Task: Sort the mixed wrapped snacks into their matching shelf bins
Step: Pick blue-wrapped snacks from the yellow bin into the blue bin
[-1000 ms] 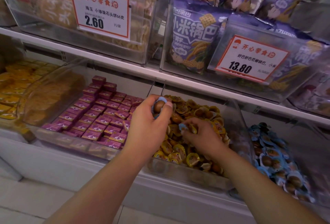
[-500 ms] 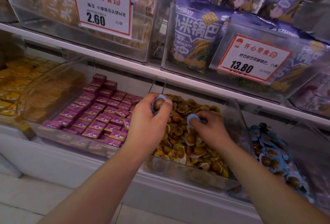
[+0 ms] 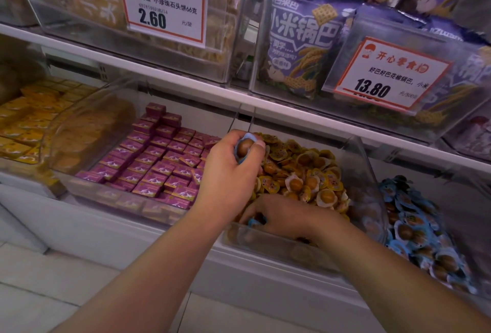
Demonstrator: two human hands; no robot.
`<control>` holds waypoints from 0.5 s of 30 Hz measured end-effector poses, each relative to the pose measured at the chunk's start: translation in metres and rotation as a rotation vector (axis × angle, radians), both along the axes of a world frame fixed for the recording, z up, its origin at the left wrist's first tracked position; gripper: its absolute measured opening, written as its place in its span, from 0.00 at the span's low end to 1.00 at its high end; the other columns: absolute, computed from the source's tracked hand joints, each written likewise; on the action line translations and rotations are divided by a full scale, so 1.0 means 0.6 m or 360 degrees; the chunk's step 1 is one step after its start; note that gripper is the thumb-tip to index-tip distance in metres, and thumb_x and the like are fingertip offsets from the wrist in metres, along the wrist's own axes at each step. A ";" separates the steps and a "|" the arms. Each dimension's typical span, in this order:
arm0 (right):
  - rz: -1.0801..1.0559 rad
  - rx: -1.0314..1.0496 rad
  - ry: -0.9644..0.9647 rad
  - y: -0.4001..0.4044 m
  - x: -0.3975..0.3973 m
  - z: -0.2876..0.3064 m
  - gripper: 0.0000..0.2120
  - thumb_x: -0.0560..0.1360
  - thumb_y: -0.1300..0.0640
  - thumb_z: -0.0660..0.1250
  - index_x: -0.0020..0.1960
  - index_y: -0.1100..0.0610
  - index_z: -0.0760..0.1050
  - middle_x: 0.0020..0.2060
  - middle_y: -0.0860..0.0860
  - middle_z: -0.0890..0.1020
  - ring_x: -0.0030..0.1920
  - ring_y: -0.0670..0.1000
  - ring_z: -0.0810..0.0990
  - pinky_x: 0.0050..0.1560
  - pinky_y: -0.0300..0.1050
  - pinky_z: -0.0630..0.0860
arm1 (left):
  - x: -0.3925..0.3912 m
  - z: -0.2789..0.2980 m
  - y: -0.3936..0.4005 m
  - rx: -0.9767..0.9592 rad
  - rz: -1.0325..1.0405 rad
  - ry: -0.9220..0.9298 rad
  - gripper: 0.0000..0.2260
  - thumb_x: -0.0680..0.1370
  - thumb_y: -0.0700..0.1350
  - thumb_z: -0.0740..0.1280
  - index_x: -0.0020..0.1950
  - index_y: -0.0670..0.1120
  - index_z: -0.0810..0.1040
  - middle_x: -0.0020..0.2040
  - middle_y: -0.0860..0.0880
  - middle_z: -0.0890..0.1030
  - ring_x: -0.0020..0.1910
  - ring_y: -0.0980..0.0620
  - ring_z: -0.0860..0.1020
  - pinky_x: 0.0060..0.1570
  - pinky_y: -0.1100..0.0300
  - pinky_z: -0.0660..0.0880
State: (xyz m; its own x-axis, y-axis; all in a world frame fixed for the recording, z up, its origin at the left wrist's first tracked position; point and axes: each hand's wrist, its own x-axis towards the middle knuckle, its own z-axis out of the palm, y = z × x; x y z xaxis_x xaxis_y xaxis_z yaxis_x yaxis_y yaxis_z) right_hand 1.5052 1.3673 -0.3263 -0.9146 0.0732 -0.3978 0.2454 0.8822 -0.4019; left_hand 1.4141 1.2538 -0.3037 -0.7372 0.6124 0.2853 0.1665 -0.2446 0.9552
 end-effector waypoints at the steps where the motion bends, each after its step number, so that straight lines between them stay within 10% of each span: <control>1: -0.0015 0.0001 0.0024 0.002 0.000 -0.002 0.08 0.76 0.54 0.70 0.55 0.50 0.83 0.50 0.46 0.84 0.49 0.46 0.79 0.49 0.43 0.77 | 0.000 0.001 0.000 -0.0008 0.0006 0.0012 0.07 0.79 0.47 0.66 0.45 0.45 0.78 0.33 0.38 0.75 0.25 0.54 0.70 0.25 0.62 0.66; 6: -0.0434 -0.0419 0.0274 0.016 0.028 -0.004 0.05 0.77 0.58 0.71 0.52 0.56 0.79 0.51 0.52 0.82 0.48 0.50 0.81 0.52 0.52 0.80 | 0.005 0.002 -0.006 -0.0144 0.0079 0.0238 0.06 0.80 0.51 0.65 0.47 0.50 0.78 0.33 0.48 0.77 0.29 0.56 0.74 0.29 0.61 0.70; 10: -0.1351 -0.1401 0.0837 0.023 0.084 0.022 0.08 0.79 0.56 0.67 0.57 0.58 0.78 0.50 0.58 0.82 0.35 0.55 0.81 0.33 0.47 0.75 | 0.037 -0.009 -0.001 -0.0337 0.0220 0.0765 0.06 0.80 0.58 0.61 0.53 0.59 0.74 0.36 0.59 0.78 0.35 0.63 0.77 0.30 0.71 0.67; 15: -0.1562 -0.2336 0.0907 0.006 0.143 0.059 0.16 0.79 0.51 0.62 0.61 0.58 0.80 0.46 0.57 0.80 0.36 0.54 0.79 0.25 0.42 0.70 | 0.096 -0.021 0.047 -0.0166 0.0176 0.0676 0.13 0.83 0.56 0.57 0.65 0.57 0.71 0.57 0.56 0.77 0.57 0.58 0.76 0.55 0.59 0.75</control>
